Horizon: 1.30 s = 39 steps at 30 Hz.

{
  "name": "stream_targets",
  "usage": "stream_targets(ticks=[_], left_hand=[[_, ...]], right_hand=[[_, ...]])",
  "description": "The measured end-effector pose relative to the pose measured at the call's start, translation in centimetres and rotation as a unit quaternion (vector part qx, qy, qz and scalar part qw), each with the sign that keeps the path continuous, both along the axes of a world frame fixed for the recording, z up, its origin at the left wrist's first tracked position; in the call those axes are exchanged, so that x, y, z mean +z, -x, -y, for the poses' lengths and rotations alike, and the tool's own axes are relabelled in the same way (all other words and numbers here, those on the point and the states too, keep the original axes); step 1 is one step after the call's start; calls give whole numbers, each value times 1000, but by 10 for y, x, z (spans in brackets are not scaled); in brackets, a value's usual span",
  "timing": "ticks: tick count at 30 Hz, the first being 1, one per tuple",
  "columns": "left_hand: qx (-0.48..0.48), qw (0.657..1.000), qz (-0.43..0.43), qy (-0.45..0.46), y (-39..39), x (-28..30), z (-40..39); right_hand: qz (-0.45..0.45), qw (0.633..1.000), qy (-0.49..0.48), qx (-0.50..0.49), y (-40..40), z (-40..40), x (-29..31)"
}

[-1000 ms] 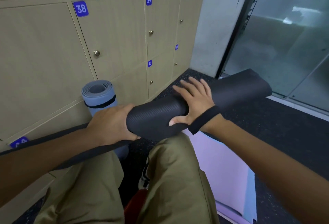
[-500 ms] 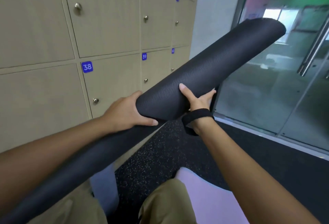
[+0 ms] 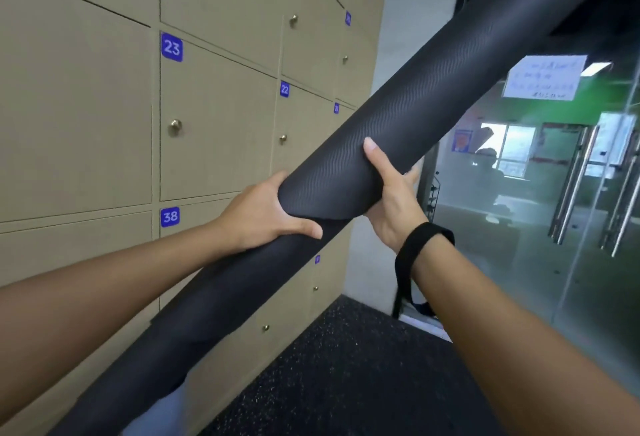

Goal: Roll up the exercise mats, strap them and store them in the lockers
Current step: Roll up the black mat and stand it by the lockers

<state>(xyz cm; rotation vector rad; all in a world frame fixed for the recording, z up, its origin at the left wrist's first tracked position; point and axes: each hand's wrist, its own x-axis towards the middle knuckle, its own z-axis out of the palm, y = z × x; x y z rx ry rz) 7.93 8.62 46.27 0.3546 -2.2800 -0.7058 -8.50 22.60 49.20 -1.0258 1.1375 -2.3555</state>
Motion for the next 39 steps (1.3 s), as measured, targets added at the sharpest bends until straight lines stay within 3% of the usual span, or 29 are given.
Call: stream_targets(ticks=[4,9,26,32,39], left_hand=[[-33,999,-11,-2,2,17,8],[-57,998,-11,-37,-9,-14,15],[-22,954,51,-293,-91,-239,60],[31,961,-47,-272,-111,-207,82],[93,955,-165,-229,-101,-146,93]], right_hand=[[-30,999,-7,-15,-10,5,31],[-58,997,-8,-44,-35,16,19],[-79,981,-177,24,-111,81,-217],[-78,967,-229,76,-137,105,-283],[-115,956,-253,90,-150,126,-287]])
